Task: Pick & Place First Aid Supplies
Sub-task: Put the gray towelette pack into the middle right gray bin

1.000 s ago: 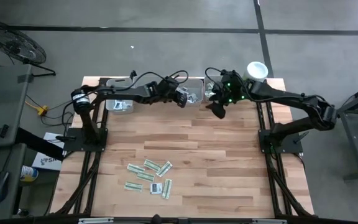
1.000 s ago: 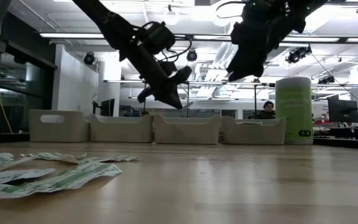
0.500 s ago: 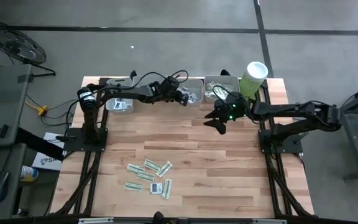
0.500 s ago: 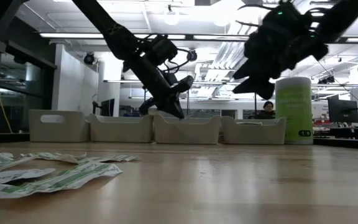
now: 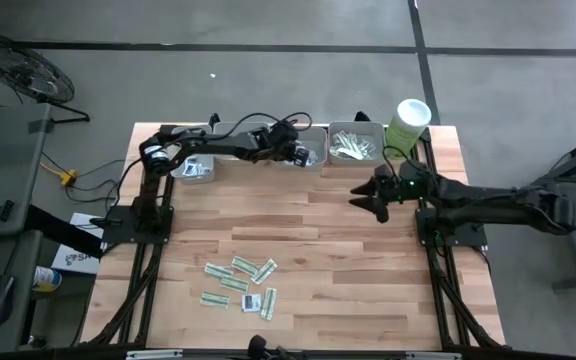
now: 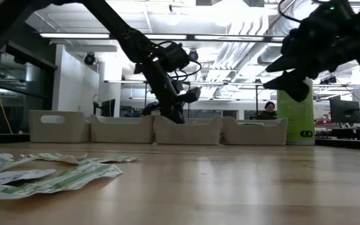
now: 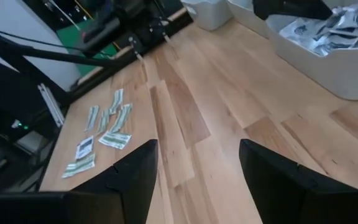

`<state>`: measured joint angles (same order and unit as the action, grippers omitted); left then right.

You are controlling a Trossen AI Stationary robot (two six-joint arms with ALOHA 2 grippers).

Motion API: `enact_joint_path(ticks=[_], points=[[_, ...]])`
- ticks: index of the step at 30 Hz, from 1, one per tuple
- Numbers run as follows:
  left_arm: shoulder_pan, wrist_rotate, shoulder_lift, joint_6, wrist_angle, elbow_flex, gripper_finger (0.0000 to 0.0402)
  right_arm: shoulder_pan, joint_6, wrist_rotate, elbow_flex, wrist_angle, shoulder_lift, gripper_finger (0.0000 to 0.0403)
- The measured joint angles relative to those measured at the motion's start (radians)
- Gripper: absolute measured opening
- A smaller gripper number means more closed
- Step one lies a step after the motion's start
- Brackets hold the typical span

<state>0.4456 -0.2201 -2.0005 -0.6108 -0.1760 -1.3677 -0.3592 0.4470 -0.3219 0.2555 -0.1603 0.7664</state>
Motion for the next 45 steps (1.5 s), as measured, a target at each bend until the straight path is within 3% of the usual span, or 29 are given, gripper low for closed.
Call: enact_joint_path(ticks=[14,27,37,45], points=[[-0.001,-0.035,-0.047,-0.075,-0.183,-0.067,0.0000,0.048,0.062,-0.007,-0.144,0.007,-0.241,0.0220],[-0.001,-0.034,-0.047,-0.062,-0.199,-0.074,0.0013,0.266,0.086,0.254,-0.157,0.009,-0.257,0.0220],[-0.001,0.060,-0.042,0.213,-0.368,-0.271,0.0082,0.277,0.045,0.267,-0.157,0.013,-0.257,0.0220],[-0.014,0.184,-0.039,0.441,-0.672,-0.507,0.0091,0.277,-0.026,0.261,-0.156,0.014,-0.257,0.0220]])
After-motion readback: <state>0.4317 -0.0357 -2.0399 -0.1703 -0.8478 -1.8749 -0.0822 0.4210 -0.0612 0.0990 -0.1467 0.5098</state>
